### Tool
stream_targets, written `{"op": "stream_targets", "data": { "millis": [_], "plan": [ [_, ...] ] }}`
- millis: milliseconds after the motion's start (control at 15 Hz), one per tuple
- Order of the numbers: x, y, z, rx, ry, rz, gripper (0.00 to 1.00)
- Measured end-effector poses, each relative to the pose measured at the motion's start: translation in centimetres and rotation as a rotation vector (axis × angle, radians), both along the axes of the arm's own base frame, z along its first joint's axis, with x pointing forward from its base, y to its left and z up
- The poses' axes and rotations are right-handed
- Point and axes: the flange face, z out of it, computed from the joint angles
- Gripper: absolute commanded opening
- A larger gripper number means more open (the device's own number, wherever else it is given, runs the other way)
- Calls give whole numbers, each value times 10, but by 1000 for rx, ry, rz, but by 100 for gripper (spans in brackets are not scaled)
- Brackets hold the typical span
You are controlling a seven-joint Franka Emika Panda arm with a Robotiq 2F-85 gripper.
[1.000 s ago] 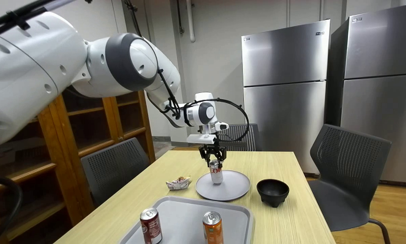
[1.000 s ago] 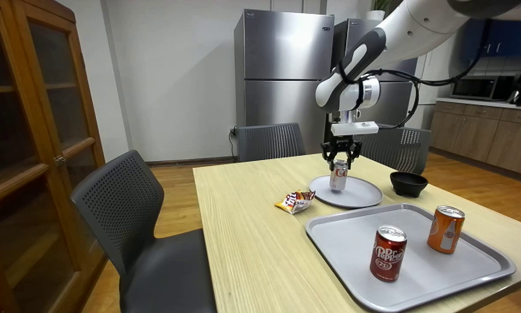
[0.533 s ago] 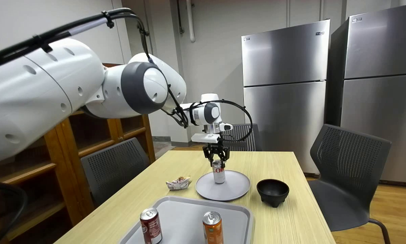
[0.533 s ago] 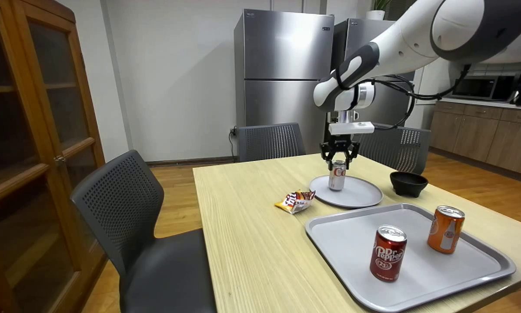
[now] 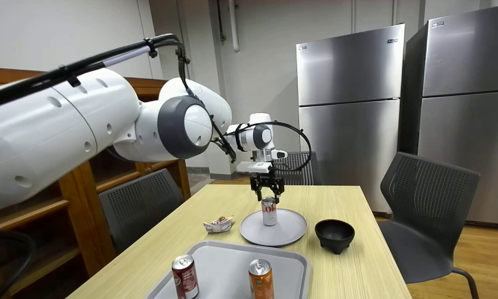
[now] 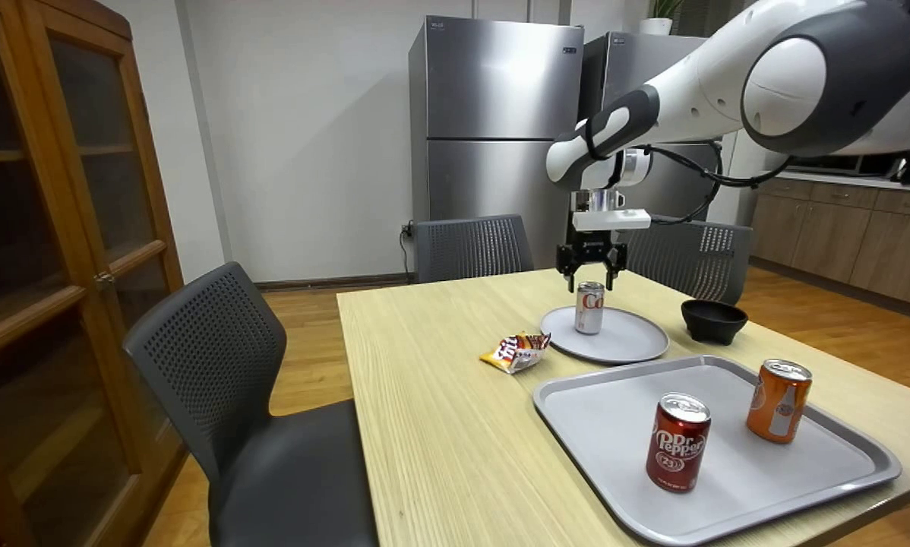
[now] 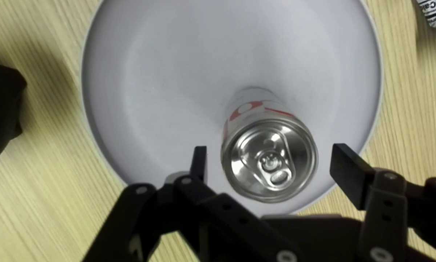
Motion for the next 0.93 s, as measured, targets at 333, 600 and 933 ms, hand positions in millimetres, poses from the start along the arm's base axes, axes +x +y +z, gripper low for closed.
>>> {"op": "stream_targets", "data": {
  "millis": [333, 600, 933],
  "plan": [
    [11, 0, 32, -7, -60, 5, 100],
    [15, 5, 54, 2, -91, 21, 100],
    [16, 21, 74, 27, -108, 72, 100]
  ]
}}
